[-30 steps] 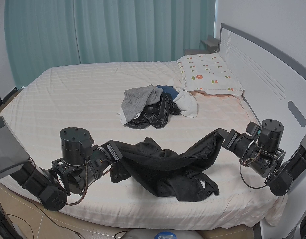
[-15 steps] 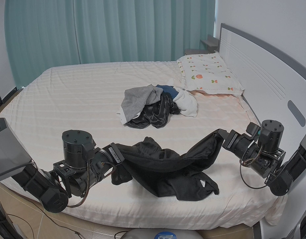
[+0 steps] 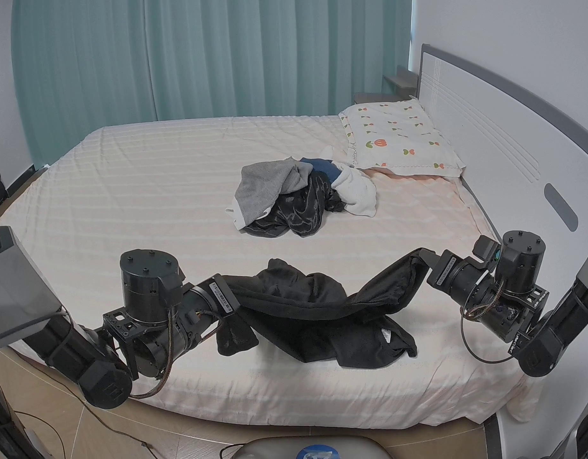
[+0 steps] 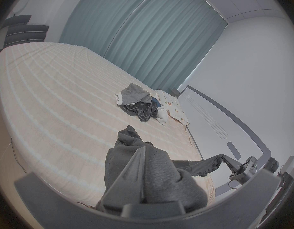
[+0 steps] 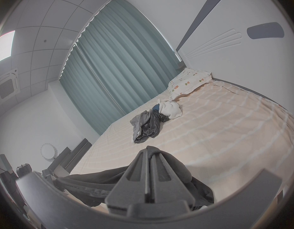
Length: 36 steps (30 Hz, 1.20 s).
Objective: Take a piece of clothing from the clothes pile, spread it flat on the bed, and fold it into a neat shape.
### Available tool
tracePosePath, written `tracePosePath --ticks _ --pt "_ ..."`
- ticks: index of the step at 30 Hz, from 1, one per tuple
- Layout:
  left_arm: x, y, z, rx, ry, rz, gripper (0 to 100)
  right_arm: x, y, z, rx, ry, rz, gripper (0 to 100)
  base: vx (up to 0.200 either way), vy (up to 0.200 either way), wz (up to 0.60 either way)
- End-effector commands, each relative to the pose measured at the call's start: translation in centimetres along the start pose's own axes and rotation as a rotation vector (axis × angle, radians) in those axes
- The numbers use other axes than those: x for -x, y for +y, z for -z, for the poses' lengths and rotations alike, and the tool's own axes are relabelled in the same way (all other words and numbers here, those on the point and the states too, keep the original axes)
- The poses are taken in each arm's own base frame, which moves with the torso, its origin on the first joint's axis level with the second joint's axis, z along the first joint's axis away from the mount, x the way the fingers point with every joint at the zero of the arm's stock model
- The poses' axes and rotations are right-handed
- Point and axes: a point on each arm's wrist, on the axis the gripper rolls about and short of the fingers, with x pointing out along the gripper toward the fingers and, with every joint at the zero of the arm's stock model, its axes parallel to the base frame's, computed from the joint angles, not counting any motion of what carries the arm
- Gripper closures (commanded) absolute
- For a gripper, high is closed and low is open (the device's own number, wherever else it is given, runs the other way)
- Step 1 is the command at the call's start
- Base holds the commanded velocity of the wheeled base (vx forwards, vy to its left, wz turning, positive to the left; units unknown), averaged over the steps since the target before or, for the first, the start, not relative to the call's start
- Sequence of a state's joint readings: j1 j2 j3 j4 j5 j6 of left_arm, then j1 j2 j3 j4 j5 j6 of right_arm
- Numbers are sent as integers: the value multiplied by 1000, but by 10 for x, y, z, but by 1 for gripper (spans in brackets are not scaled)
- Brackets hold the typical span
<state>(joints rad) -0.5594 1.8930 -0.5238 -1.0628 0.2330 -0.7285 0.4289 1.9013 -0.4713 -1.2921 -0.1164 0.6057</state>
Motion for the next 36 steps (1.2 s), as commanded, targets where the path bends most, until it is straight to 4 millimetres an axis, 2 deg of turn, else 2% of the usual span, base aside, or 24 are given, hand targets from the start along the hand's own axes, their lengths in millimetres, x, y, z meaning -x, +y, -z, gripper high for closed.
tracePosePath --ticks 1,14,23,36 --pt "0 -1 -1 3 -5 1 100 0 0 0 0 2 1 100 0 0 0" --pt "0 2 -9 12 -34 -7 100 1 1 -1 -1 -4 -2 100 0 200 0" --pt "9 -5 -20 25 -70 23 100 3 4 -5 -2 -19 -12 100 0 200 0" --pt "12 -5 -26 30 -90 27 100 3 10 -6 7 -70 21 100 0 200 0"
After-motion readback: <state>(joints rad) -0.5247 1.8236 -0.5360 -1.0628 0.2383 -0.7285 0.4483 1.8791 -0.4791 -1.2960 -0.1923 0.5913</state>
